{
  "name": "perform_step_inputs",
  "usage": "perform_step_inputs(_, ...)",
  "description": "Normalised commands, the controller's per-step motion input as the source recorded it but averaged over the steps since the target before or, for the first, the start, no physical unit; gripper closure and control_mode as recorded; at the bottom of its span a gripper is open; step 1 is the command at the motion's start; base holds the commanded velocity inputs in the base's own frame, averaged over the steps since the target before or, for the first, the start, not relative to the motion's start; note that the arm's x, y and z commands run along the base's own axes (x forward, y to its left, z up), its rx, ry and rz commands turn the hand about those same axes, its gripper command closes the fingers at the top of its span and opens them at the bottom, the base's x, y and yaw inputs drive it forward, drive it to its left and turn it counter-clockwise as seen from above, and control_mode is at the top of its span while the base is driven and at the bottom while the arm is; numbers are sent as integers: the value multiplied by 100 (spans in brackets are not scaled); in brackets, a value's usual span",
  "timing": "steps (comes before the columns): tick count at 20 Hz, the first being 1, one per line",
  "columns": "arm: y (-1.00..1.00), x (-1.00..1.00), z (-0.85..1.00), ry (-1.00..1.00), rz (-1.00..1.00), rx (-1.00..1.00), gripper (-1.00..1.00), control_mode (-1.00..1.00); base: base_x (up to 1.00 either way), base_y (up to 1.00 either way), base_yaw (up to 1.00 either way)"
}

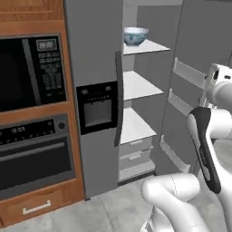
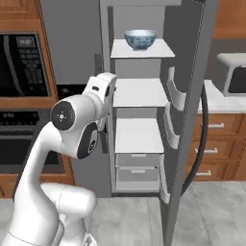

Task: Move the glass cup from next to the sink to the open cabinet. Then, move the bowl with the tangerine to the fridge to clear the area for faucet cleaning.

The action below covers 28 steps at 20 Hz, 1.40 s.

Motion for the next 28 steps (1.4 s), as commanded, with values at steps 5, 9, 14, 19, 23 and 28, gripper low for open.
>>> perform_step_inputs(5,0,0,0,0,0,0,-100,100,-40,51,-90)
perform_step_inputs(9,0,0,0,0,0,0,-100,100,-33,54,-87)
perform_step_inputs(14,0,0,0,0,0,0,-100,100,-31,23,-94)
perform_step_inputs(19,0,0,0,0,0,0,-100,100,-36,-58,-71)
perform_step_inputs(23,0,0,0,0,0,0,-100,100,-45,-100,-47)
perform_step_inputs(28,0,0,0,0,0,0,-100,100,-94,-100,-35)
